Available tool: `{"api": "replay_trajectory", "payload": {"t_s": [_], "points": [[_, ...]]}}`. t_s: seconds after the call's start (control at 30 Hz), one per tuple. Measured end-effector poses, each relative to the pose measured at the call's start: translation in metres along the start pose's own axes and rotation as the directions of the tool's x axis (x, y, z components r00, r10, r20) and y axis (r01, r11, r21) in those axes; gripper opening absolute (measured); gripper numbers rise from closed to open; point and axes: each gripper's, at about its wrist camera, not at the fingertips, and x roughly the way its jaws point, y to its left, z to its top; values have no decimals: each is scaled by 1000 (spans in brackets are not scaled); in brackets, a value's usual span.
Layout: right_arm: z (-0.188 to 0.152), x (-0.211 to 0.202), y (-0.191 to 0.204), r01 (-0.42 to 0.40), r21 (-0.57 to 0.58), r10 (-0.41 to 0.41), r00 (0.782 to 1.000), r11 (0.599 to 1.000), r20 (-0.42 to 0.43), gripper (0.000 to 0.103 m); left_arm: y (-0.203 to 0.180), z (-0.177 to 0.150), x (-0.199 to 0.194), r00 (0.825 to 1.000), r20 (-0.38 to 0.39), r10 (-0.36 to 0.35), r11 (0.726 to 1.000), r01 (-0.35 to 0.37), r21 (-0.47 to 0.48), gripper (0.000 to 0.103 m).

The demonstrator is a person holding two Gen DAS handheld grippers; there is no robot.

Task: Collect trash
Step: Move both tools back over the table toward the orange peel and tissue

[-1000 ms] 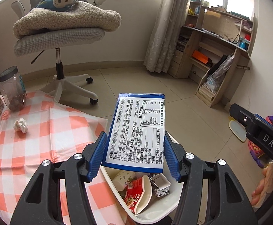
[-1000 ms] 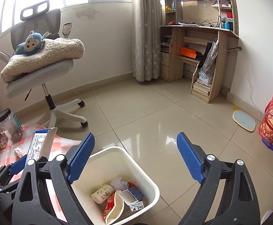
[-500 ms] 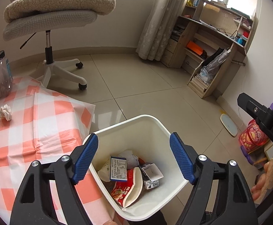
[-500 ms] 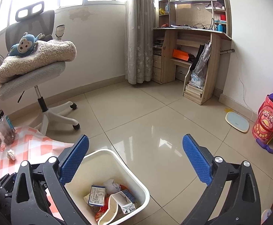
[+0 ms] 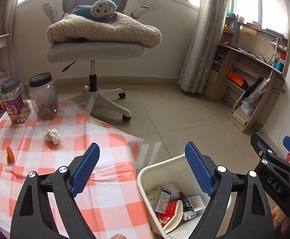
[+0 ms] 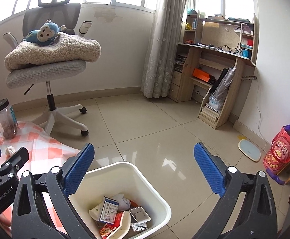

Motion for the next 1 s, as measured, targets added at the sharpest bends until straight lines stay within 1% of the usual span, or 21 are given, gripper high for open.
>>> {"api": "replay_trajectory", "payload": {"t_s": [0.17,0.3,0.4,0.47,0.57,0.63,0.73,0.8,0.83,0.9,0.97,1.0], "points": [[6,-6,31,-43,-17,43,999,999,12,96,30,4,-9,996,29,86,996,-85,-23,87],[10,-6,59,-81,-38,81,997,996,-1,96,63,4,-11,990,21,143,988,-141,-63,88],[10,-5,82,-116,-53,115,993,992,-22,96,91,3,-8,979,4,205,975,-204,-85,88],[10,-3,100,-140,-66,138,990,988,-39,96,113,1,-2,967,-25,253,962,-254,-101,88],[8,-2,128,-179,-89,174,983,980,-57,96,148,-7,8,943,-72,326,933,-333,-136,88],[6,-2,148,-204,-105,198,978,973,-69,96,176,-11,16,920,-108,376,909,-389,-149,88],[3,1,177,-248,-124,237,967,961,-98,96,219,-21,25,880,-157,448,865,-471,-175,88],[0,4,195,-272,-144,257,960,952,-116,96,250,-28,34,848,-201,490,831,-524,-186,88],[-2,5,203,-282,-156,264,956,947,-125,96,266,-32,39,834,-222,504,816,-545,-195,88],[-6,9,219,-301,-184,277,950,936,-143,96,296,-41,49,813,-264,518,793,-573,-207,88],[-13,14,234,-320,-219,287,943,922,-171,96,322,-50,59,799,-302,520,777,-589,-220,88],[-16,18,240,-329,-236,289,939,914,-189,96,331,-52,63,796,-315,517,771,-593,-232,88]]}}
